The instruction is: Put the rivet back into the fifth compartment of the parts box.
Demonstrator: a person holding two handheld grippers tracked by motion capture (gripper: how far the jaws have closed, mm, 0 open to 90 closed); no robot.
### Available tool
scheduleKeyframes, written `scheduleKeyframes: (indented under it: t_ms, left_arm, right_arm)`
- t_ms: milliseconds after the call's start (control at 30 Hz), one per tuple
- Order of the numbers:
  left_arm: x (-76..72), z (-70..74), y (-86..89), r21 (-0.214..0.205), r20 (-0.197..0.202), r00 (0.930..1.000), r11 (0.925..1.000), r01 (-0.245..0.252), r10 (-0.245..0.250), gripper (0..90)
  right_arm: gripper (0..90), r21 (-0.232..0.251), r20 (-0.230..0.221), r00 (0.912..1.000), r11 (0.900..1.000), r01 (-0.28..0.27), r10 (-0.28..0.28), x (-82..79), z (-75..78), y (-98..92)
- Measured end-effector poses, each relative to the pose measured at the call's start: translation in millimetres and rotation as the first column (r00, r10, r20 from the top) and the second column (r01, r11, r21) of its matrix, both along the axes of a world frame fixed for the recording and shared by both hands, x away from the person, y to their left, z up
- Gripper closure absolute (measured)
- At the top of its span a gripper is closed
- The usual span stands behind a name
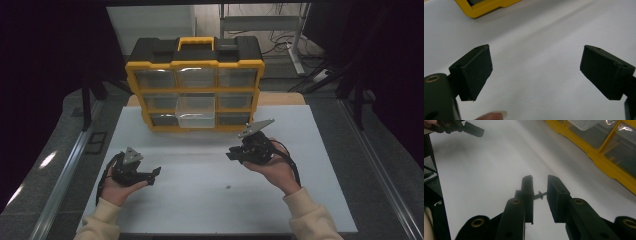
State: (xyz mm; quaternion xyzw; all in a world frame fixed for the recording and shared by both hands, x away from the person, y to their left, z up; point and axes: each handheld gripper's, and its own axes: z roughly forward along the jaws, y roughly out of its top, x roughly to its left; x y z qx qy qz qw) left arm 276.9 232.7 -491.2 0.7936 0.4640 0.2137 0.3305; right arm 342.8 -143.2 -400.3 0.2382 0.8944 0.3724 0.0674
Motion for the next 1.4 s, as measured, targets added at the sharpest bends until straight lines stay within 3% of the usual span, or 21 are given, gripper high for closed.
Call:
scheduleKeyframes:
  t_ms: [1400]
  left_arm:
    - [0.6,-0.1,1.9,-0.003,0.003,1.0,1.0,-0.003,0.003,11.4]
  right_arm:
    - [75.1,0.029,0.054,0.9985,0.9995,-0.014,0.012,21.2,45.0,25.6]
